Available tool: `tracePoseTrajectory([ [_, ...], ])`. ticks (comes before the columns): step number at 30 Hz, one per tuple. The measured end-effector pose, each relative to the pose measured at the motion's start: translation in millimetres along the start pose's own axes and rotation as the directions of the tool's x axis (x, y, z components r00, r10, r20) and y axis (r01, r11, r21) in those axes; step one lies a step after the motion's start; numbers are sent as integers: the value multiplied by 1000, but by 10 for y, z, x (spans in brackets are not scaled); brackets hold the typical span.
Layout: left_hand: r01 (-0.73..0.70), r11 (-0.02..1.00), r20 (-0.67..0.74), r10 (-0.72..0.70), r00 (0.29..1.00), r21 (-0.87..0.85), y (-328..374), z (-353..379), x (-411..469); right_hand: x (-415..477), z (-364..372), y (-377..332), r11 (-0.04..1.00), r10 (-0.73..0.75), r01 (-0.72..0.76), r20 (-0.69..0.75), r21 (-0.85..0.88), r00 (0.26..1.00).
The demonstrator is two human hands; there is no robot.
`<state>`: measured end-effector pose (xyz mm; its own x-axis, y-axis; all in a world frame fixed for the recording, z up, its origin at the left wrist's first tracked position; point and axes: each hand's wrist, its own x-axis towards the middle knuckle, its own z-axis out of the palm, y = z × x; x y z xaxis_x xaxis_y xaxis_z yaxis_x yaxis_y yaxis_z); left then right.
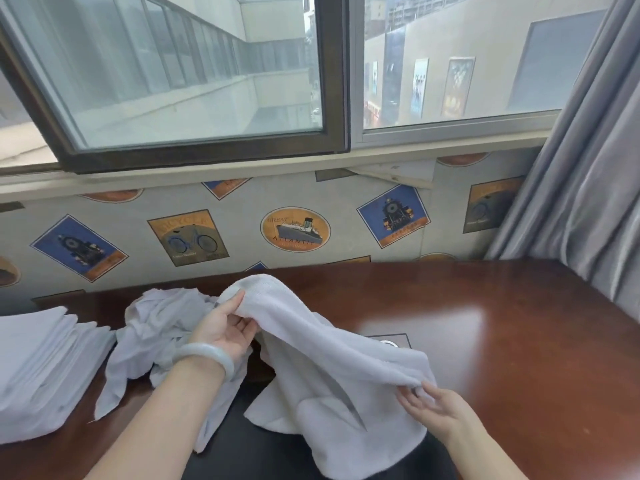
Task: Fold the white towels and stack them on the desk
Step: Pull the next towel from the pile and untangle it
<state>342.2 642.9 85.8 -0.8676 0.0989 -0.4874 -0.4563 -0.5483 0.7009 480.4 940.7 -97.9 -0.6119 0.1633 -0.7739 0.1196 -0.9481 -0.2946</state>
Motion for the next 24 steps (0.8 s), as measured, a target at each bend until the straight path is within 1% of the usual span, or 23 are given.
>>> tracePoseTrajectory([
  [2, -18, 1000, 1, 18, 1000, -7, 131, 43, -42, 40, 25, -19, 978, -90, 94, 31, -184, 995],
  [3, -31, 1000, -4, 31, 999, 0, 201, 59, -36, 25, 87, -53, 941, -172, 175, 39, -291, 984],
  [4, -46, 999, -8, 46, 999, 8, 279, 74, -18, -6, 194, -117, 848, -294, 279, 39, -451, 955],
  [5, -60, 998, -13, 60, 998, 17, 364, 96, 14, -24, 350, -245, 717, -422, 384, 77, -581, 903],
  [6, -74, 997, -14, 74, 997, 27, 455, 134, 49, -72, 566, -410, 584, -508, 463, 146, -667, 849],
  [7, -88, 995, -9, 88, 996, 41, 560, 203, 63, -161, 835, -604, 465, -560, 524, 222, -713, 799],
  [8, -108, 993, 6, 108, 994, 50, 680, 302, 56, -287, 1155, -819, 362, -582, 571, 299, -737, 756],
  [9, -138, 989, 28, 137, 990, 56, 811, 423, 31, -476, 1505, -1021, 295, -578, 607, 368, -738, 728],
  [10, -175, 983, 53, 172, 984, 59, 953, 547, 4, -698, 1855, -1200, 270, -558, 641, 426, -719, 712],
  [12, -264, 962, 110, 256, 961, 66, 1250, 784, -87, -1222, 2488, -1485, 275, -502, 737, 562, -617, 658],
  [13, -308, 948, 145, 295, 944, 77, 1405, 881, -131, -1535, 2746, -1588, 243, -478, 775, 623, -584, 619],
  [15, -412, 903, 235, 377, 896, 122, 1678, 1039, -213, -2111, 3111, -1735, 137, -404, 834, 738, -535, 540],
  [16, -467, 871, 272, 417, 867, 152, 1783, 1094, -246, -2353, 3244, -1769, 96, -345, 845, 779, -526, 524],
  [17, -515, 833, 293, 451, 843, 201, 1855, 1120, -275, -2503, 3358, -1780, 37, -300, 836, 792, -547, 531],
  [18, -542, 800, 295, 469, 833, 257, 1884, 1120, -272, -2563, 3453, -1754, -36, -272, 810, 785, -586, 556],
  [19, -540, 776, 294, 460, 838, 325, 1867, 1103, -286, -2595, 3506, -1673, -139, -257, 766, 770, -628, 584],
  [20, -517, 764, 293, 430, 854, 385, 1811, 1062, -242, -2552, 3527, -1571, -238, -244, 712, 750, -661, 615],
  [21, -472, 768, 284, 381, 880, 433, 1716, 1002, -193, -2476, 3510, -1463, -314, -218, 660, 729, -682, 649],
  [22, -424, 772, 267, 333, 904, 473, 1594, 936, -112, -2365, 3462, -1356, -370, -186, 619, 708, -693, 681],
  [24, -297, 778, 179, 238, 955, 553, 1270, 757, 22, -2111, 3277, -1101, -414, -127, 536, 630, -736, 766],
])
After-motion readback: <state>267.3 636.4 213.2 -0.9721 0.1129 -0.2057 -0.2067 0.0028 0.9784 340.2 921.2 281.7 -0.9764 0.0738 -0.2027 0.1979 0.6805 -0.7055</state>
